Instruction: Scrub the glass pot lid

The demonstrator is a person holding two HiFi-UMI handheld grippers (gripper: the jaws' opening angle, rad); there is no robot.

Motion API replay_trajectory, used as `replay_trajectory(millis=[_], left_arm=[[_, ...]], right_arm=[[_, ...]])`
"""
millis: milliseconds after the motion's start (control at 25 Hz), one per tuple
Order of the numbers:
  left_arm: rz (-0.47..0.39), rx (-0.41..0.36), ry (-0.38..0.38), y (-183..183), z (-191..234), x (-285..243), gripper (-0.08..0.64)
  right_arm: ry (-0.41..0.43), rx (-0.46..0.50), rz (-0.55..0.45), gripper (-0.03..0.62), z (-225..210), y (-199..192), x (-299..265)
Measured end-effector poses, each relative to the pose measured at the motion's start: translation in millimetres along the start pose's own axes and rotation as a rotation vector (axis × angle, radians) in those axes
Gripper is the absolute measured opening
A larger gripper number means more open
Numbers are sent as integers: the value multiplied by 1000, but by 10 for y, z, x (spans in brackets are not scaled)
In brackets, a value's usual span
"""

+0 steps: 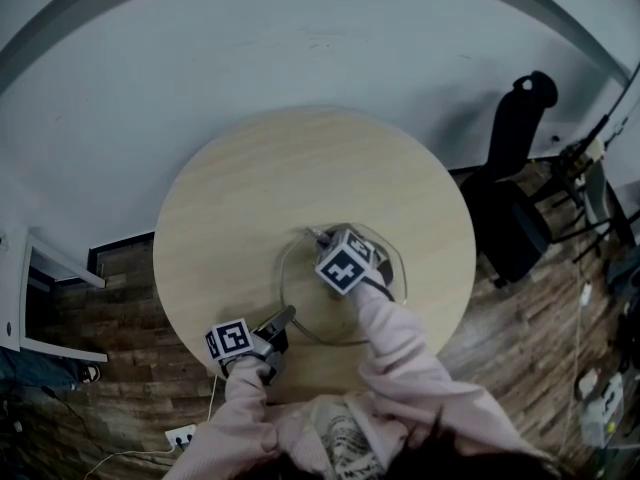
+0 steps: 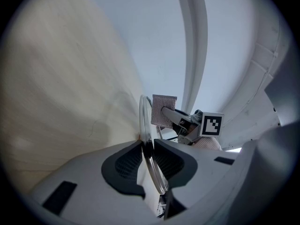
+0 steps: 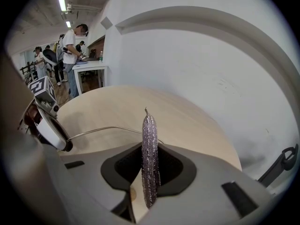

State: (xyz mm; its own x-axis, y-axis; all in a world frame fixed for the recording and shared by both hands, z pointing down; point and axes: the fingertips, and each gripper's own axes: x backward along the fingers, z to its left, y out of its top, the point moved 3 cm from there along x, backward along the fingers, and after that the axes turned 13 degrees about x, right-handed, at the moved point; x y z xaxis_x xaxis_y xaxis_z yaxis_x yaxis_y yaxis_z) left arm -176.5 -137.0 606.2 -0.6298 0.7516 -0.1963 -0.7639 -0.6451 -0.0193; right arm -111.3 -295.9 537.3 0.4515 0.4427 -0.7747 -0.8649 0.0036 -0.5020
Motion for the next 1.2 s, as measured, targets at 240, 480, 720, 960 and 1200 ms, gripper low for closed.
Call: replay_trajectory(millis=[240, 480, 720, 960, 1200], left_arm=[[1, -5, 7, 18, 2, -13, 81], [0, 6, 5, 22, 0, -32, 81], [0, 3, 5, 11, 1, -11, 81], [0, -9, 12, 6, -4, 10, 82], [0, -13, 7, 14, -5, -15, 82]], right_arm=[[18, 10, -9, 75, 73, 63, -19], [34, 17, -18, 75, 155, 132, -34], [49, 21, -28, 75, 269, 197, -22], [54, 24, -35, 75, 357, 244, -9], [65, 21, -46, 75, 405, 271, -11]])
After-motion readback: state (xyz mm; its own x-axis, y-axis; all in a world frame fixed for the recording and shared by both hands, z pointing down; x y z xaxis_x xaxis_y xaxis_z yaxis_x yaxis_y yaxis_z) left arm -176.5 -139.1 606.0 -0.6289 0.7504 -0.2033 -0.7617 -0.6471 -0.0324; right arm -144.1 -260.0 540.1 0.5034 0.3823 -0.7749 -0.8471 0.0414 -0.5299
